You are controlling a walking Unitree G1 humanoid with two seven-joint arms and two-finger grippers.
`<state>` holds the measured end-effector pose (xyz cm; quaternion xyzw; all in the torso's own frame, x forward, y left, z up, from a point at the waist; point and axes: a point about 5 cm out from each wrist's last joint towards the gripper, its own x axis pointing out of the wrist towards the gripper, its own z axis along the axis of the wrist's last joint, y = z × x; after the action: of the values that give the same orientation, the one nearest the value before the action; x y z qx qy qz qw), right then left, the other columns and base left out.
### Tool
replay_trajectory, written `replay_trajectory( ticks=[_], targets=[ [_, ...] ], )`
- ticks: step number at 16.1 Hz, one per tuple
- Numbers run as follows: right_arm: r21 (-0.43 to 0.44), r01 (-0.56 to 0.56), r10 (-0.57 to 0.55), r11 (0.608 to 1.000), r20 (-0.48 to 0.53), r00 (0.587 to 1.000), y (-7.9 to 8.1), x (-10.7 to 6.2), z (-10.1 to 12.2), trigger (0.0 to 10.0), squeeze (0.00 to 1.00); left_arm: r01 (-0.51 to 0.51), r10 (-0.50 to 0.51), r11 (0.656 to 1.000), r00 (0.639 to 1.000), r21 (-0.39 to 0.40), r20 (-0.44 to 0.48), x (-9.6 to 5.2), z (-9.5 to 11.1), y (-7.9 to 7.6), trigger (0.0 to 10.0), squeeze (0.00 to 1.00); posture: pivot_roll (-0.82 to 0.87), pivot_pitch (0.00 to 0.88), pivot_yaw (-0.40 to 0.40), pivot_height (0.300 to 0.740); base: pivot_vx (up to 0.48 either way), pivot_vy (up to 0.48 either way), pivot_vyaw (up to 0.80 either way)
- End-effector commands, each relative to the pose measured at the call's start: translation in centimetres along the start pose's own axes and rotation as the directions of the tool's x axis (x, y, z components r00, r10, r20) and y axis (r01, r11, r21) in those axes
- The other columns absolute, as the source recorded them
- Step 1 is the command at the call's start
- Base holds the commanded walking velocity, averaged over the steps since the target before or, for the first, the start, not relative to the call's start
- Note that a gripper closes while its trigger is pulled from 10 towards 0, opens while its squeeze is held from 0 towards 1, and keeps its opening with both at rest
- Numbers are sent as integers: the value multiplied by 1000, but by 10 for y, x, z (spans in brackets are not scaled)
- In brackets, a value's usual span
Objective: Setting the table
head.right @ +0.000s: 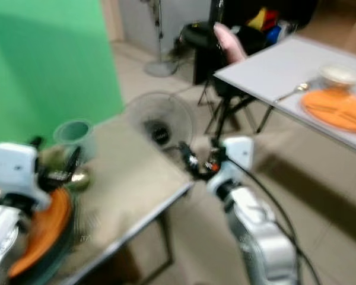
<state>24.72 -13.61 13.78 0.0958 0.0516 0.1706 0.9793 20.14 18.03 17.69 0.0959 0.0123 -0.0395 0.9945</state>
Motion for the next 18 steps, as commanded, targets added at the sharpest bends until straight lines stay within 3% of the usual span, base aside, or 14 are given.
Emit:
replay_trajectory(
  ticks=[1,4,6,7,8,11,12,13,16,18],
  targets=[
    [-1,-19,19,1000,16,1000,4,3,6,10000,0,-15,16,1000,1000,11,-11,-1,1,4,10000,0,7,0,22,740,0,0,0],
    [-19,-21,21,1000,17,1000,-1,5,12,10000,0,-1,1,1000,1000,-28,2,2,6,3,10000,0,5,0,15,740,0,0,0],
    [-30,-25,25,999,17,1000,-3,8,16,10000,0,22,-23,999,1000,-22,-12,12,7,3,10000,0,8,0,6,740,0,0,0],
    [-30,-35,35,999,21,999,-3,9,19,10000,0,23,-25,998,999,-59,-31,19,7,7,10000,259,7,0,6,740,0,0,0],
    [-33,-47,47,998,22,999,-2,10,21,10000,0,17,-20,998,999,-66,-44,23,7,11,10000,1000,3,0,8,740,0,0,0],
    [-64,-98,99,993,6,995,0,8,24,10000,0,54,-56,997,997,-46,-45,33,12,13,10000,1000,-6,0,14,740,0,0,0],
    [-65,-101,101,993,0,995,0,8,24,10000,0,60,-63,997,996,-49,-67,36,11,13,10000,663,-3,0,14,740,0,0,0],
    [-68,-102,101,992,-8,995,-1,8,24,10000,0,79,-86,995,990,-64,-114,42,7,12,10000,0,-2,0,11,740,0,0,0],
    [-79,-117,114,990,-41,993,1,10,24,10000,0,193,-225,968,951,-163,-212,64,4,8,10000,0,3,13,5,740,0,0,0],
    [-83,-130,126,988,-55,991,2,10,25,10000,0,219,-258,961,927,-168,-271,73,2,8,10000,0,-1,21,9,740,0,0,0]
  ],
)
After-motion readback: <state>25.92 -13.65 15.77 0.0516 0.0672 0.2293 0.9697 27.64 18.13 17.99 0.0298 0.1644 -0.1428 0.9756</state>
